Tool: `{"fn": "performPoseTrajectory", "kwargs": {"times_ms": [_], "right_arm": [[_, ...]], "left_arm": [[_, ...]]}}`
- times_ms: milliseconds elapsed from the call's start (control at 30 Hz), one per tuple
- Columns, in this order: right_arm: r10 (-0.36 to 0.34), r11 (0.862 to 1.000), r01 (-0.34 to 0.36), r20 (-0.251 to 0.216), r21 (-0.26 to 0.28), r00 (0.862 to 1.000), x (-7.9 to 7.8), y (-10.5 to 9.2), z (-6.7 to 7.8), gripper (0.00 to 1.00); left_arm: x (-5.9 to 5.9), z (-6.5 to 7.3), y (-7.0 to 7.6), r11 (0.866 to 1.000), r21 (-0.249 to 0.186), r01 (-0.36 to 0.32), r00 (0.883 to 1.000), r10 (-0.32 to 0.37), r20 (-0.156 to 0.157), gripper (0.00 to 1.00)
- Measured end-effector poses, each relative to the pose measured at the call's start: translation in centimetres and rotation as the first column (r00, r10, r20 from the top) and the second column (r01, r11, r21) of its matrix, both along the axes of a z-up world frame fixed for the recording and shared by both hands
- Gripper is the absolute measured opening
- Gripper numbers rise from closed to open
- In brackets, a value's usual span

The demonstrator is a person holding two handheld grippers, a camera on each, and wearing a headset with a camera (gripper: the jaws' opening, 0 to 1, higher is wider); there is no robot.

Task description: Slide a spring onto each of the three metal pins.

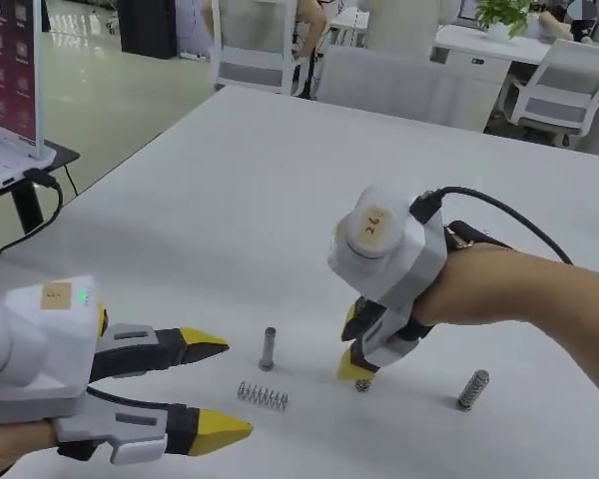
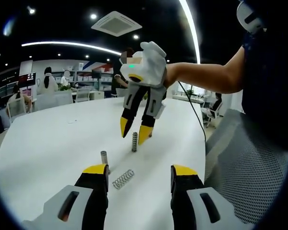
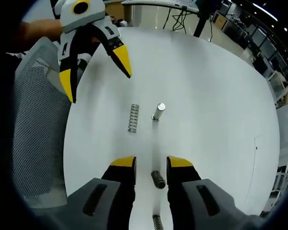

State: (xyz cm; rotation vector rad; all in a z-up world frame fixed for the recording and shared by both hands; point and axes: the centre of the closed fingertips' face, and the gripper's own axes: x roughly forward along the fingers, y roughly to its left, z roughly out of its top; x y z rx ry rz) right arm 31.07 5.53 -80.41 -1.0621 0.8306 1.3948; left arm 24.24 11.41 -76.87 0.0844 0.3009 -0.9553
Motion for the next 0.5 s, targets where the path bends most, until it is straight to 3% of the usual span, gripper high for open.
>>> {"fn": "performPoseTrajectory", "kwargs": {"times_ms": [500], "right_arm": [[0.059, 0.998, -0.060, -0.055, -0.002, 0.997, -2.8, 3.1, -1.7, 0.22]], "left_arm": [[-0.3, 0.0, 0.4, 1.000, 0.001, -0.006, 1.000, 0.006, 0.001, 0.46]]}}
